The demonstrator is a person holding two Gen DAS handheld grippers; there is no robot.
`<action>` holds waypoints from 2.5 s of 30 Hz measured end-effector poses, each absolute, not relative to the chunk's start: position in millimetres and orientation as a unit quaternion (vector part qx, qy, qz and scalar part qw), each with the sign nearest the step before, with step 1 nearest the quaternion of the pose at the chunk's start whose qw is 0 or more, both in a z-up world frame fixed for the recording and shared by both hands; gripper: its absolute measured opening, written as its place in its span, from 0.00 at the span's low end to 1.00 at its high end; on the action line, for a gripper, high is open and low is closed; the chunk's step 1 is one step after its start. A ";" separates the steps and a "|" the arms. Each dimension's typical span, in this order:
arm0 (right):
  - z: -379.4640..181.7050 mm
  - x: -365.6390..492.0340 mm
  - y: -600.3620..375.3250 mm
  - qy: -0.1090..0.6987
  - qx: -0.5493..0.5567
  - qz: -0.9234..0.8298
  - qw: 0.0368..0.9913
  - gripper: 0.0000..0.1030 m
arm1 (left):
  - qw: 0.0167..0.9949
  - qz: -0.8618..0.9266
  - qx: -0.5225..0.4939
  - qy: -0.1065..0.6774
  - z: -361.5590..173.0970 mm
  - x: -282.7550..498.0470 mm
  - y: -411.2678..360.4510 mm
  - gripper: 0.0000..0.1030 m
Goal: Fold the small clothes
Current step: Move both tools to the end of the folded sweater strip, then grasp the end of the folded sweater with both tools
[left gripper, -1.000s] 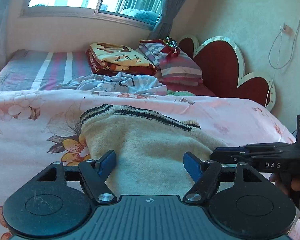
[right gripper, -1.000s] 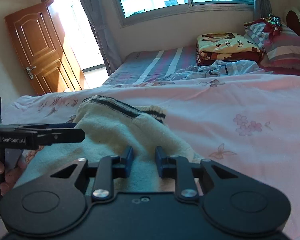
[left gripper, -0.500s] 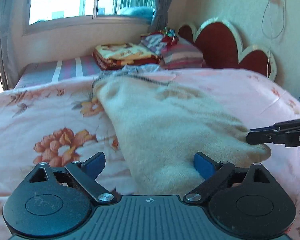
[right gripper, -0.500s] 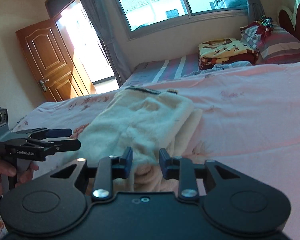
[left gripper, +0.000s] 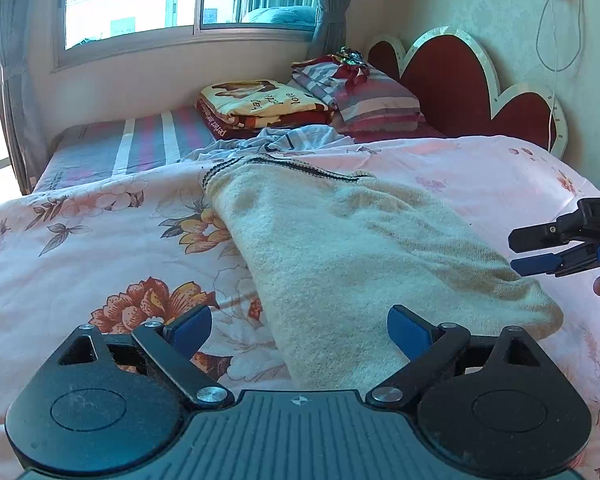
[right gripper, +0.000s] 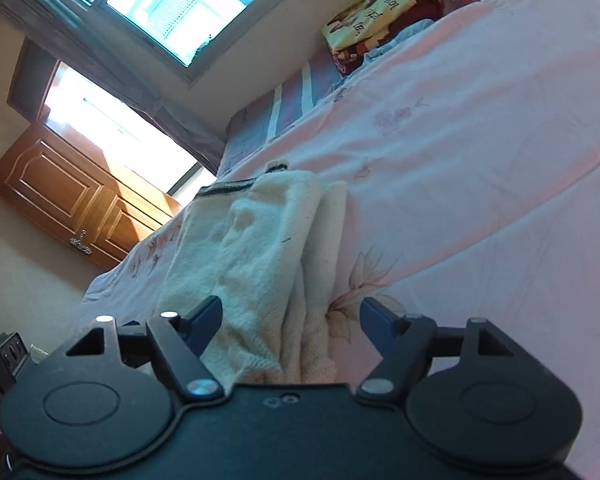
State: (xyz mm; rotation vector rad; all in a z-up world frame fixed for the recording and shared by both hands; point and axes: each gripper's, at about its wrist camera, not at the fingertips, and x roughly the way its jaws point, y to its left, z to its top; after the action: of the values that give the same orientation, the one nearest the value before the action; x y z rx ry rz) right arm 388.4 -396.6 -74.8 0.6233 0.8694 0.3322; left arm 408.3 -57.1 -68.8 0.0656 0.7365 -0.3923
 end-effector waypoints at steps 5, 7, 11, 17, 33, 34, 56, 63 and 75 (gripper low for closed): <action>-93.1 401.7 -397.0 0.434 0.325 0.163 0.824 0.73 | 0.903 -0.204 0.005 0.378 -75.9 420.6 -50.7 0.92; -96.8 403.4 -394.2 0.438 0.320 0.162 0.824 0.73 | 0.891 -0.217 -0.034 0.396 -80.3 428.8 -42.7 0.92; -98.0 406.2 -395.7 0.438 0.331 0.166 0.819 0.75 | 0.848 -0.245 -0.152 0.445 -100.6 448.3 -19.1 0.91; -101.4 416.9 -396.8 0.459 0.350 0.189 0.795 0.77 | 0.803 -0.272 -0.243 0.471 -123.0 464.1 -5.3 0.80; -79.4 417.8 -365.3 0.439 0.268 0.200 0.834 0.16 | 0.804 -0.276 -0.225 0.476 -122.4 474.7 -16.5 0.80; -74.7 412.4 -364.6 0.420 0.258 0.196 0.848 0.13 | 0.804 -0.276 -0.223 0.477 -121.9 475.2 -15.4 0.80; -107.3 441.8 -387.8 0.477 0.330 0.235 0.780 0.62 | 0.803 -0.290 -0.205 0.479 -121.6 487.9 -20.0 0.80; -111.5 443.5 -375.0 0.460 0.318 0.252 0.790 0.28 | 0.812 -0.279 -0.204 0.470 -120.9 490.7 -33.2 0.46; -57.2 392.2 -335.4 0.397 0.223 0.251 0.854 0.24 | 0.838 -0.289 -0.163 0.434 -75.9 452.3 -18.3 0.34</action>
State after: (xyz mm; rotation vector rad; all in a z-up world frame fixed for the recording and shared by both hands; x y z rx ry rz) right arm 392.2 -335.4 -57.2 0.4698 0.8356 0.5287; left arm 452.3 -18.3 -75.9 -0.3450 0.9178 -0.6111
